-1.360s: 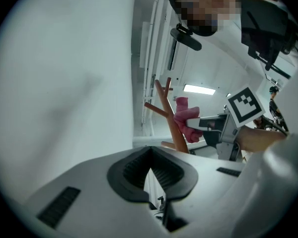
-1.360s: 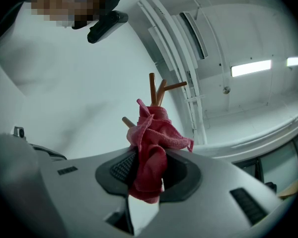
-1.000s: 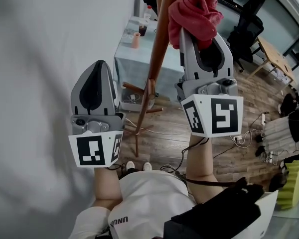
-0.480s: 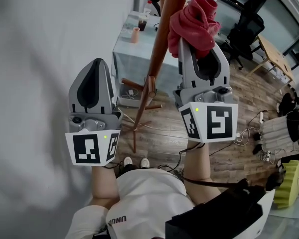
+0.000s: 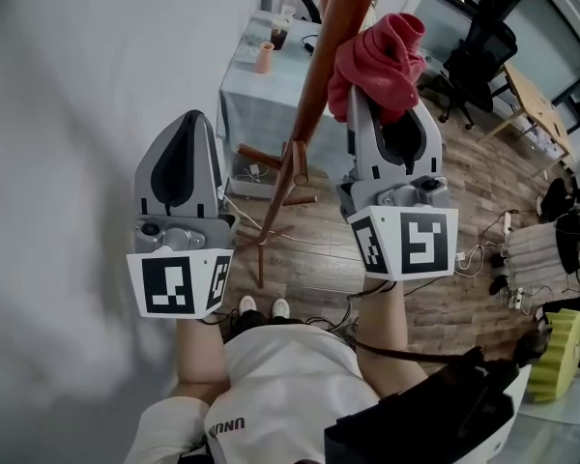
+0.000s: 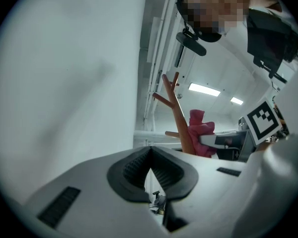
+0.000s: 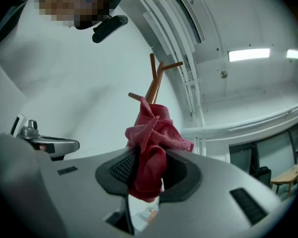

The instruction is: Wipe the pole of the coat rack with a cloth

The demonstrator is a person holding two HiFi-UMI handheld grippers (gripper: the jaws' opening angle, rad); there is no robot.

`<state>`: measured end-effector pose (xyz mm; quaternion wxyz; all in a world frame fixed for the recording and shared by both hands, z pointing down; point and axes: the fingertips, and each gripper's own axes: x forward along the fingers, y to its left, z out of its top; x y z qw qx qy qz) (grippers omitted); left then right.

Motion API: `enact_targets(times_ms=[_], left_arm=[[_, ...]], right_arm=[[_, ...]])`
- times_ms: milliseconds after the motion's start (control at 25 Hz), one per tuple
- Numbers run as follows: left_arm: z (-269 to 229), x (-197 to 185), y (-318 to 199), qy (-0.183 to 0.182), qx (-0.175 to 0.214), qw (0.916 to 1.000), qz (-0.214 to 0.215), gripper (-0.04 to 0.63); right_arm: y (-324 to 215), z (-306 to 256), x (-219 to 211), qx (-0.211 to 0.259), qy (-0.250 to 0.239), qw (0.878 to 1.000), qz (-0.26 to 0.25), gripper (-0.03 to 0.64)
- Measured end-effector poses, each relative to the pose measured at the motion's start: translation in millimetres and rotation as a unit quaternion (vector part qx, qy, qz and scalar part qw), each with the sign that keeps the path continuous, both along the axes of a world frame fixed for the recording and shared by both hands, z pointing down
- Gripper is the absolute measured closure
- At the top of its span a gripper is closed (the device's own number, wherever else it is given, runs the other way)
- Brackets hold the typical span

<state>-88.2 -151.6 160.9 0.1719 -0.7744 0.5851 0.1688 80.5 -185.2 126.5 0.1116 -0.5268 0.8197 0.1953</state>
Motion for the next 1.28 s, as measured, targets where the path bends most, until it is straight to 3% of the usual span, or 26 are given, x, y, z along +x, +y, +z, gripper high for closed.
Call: enact_targets(times_ms=[1280], left_arm=[[26.4, 0.3, -7.5, -0.015, -0.037, 0.9992, 0.0, 0.582]], right_arm=[[-5.9, 66.2, -1.1, -0.082, 0.005, 0.997, 0.005, 0.503]])
